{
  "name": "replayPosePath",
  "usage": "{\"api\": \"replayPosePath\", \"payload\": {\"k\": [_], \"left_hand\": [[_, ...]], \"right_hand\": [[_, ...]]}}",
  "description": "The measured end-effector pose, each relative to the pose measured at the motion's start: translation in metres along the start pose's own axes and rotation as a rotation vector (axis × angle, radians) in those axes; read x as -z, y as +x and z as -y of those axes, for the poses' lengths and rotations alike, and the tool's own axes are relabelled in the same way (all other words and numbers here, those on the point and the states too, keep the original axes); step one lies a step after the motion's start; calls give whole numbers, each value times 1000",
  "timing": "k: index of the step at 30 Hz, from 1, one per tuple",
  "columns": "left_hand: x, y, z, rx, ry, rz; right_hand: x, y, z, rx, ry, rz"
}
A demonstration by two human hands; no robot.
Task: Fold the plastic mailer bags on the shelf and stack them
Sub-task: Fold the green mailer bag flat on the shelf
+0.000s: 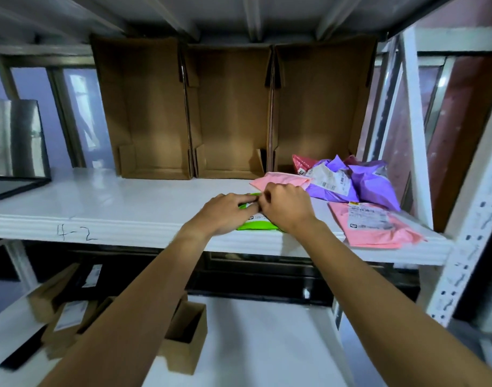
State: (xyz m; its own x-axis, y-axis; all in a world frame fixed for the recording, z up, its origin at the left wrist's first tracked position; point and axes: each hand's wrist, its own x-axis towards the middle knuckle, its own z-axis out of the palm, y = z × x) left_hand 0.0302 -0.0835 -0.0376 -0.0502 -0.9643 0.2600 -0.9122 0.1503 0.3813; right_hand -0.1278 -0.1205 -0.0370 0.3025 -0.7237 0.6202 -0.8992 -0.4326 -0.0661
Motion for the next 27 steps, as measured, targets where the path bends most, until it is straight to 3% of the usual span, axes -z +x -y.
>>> {"api": "replayPosePath", "payload": {"k": [4, 10, 16, 21, 27], "left_hand": [[-1, 0, -1, -15, 19, -18], [8, 5, -9, 17, -11, 87], [-9, 12, -29, 86, 73, 52], [-12, 10, -30, 35, 58, 66], [-12, 18, -21, -4, 103, 144]], "right_hand": [[0, 1, -2, 45, 98, 107], [1, 5, 2, 108, 32, 347], [9, 4, 3, 22, 192, 499], [6, 10, 4, -52, 328, 538], [6, 8, 2, -45, 313, 566]]}}
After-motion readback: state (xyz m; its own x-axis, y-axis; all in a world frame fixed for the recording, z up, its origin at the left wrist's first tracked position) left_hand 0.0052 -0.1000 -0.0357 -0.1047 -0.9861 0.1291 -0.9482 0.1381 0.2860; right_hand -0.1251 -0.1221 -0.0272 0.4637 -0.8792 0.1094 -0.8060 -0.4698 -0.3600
